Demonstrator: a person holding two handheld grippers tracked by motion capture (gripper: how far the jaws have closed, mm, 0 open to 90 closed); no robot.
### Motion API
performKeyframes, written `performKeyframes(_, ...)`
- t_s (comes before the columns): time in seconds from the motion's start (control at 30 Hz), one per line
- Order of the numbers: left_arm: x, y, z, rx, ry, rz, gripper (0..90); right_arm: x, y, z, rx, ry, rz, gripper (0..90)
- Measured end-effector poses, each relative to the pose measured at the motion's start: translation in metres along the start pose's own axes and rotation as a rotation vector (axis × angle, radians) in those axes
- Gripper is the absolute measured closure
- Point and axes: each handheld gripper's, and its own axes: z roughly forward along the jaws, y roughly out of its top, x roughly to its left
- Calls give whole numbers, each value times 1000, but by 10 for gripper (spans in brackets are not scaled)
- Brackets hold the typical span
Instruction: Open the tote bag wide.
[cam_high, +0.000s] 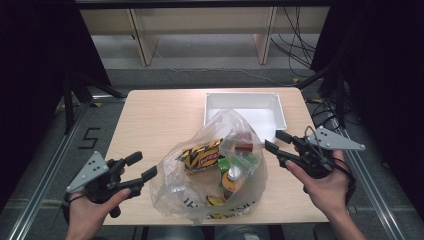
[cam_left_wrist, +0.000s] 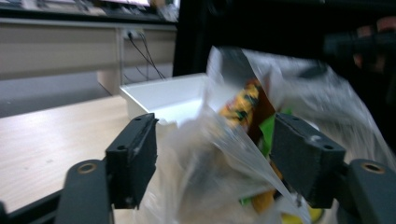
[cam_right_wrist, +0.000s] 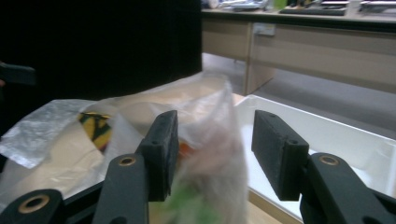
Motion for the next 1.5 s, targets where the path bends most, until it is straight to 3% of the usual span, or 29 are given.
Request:
performKeyframes(0.03, -2, -1, 4, 17, -14, 7, 285, 4, 2, 3, 19, 23, 21, 511)
performKeyframes(0.07, -5, -2, 6, 41, -6, 20, 270, 4, 4, 10, 21, 14, -25, 510)
performKeyframes(0.1, -6, -3, 9, 50, -8, 30, 270, 4, 4, 10, 21, 14, -25, 510)
performKeyframes(0.13, -7, -3, 12, 60, -8, 35, 265, 6, 3, 17, 53, 46, -6, 516)
performKeyframes(0.2, -7, -3, 16, 70, -8, 38, 268, 7, 3, 17, 79, 28, 13, 523)
performKeyframes(0.27, -6, -4, 20, 103, 9, 63, 294, 7, 2, 21, 98, 31, -12, 551)
performKeyframes(0.33, -5, -6, 24, 144, 25, 87, 363, 9, 1, 24, 125, 33, -43, 643)
performKeyframes(0.4, -2, -8, 28, 161, 24, 97, 453, 7, -1, 25, 144, -5, -128, 748)
performKeyframes(0.43, 0, -9, 30, 178, 26, 100, 520, 7, -4, 25, 188, 10, -136, 828)
performKeyframes(0.6, 8, -16, 39, 225, 25, 110, 631, 5, -10, 26, 232, -32, -154, 900)
performKeyframes(0.63, 9, -17, 42, 229, 22, 107, 668, 2, -12, 27, 258, -67, -198, 900)
performKeyframes(0.67, 10, -19, 44, 237, 17, 109, 682, 2, -14, 28, 275, -74, -205, 900)
performKeyframes(0.73, 12, -21, 48, 257, 19, 99, 695, 1, -16, 28, 286, -74, -207, 900)
performKeyframes(0.9, 18, -26, 59, 254, 32, 89, 739, -3, -26, 32, 324, -89, -200, 900)
performKeyframes(0.93, 19, -27, 61, 249, 44, 78, 740, -4, -28, 33, 336, -82, -179, 900)
performKeyframes(1.03, 22, -30, 66, 242, 53, 65, 742, -11, -35, 34, 362, -108, -174, 900)
performKeyframes(1.17, 28, -38, 75, 237, 58, 35, 744, -18, -46, 37, 405, -98, -170, 900)
performKeyframes(1.3, 33, -48, 84, 253, 60, 23, 746, -21, -61, 43, 465, -80, -120, 900)
performKeyframes(1.5, 43, -58, 95, 277, 75, -7, 745, -29, -83, 55, 524, -61, -82, 900)
